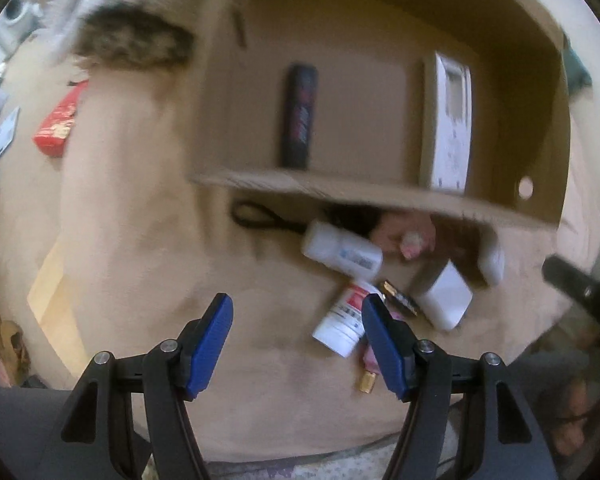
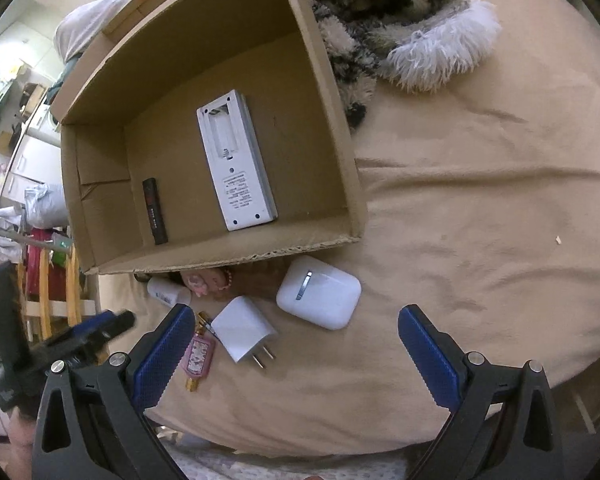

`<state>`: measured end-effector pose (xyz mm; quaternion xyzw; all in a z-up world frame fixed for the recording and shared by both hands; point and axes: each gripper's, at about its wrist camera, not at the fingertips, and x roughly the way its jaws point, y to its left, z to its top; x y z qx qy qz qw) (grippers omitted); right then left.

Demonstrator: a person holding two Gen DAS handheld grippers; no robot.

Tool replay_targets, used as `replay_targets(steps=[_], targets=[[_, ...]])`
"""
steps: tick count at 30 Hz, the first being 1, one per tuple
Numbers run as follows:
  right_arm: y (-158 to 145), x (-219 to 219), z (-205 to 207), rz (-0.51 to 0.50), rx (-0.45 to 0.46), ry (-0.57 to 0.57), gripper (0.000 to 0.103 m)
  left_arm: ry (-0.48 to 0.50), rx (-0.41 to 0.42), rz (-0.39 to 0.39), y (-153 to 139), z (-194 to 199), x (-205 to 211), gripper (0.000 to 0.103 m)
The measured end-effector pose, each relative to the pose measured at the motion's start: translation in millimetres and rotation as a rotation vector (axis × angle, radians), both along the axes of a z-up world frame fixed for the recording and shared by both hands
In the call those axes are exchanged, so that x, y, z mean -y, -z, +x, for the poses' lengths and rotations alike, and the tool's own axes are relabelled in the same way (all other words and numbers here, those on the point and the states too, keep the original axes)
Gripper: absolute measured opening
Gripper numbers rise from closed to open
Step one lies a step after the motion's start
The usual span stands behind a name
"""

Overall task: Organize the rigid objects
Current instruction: 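Grasp the white pill bottle with the left tool while the right tool grasps the earbud case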

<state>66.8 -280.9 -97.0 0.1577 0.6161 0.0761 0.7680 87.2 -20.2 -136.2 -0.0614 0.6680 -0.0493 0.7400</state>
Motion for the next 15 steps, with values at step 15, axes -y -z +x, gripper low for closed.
replay_targets(steps=[15], targets=[[9,6,6,0.051,-0.062,0.031,0.103,0.125,-0.094,-0.060,29,7,35,0.025]])
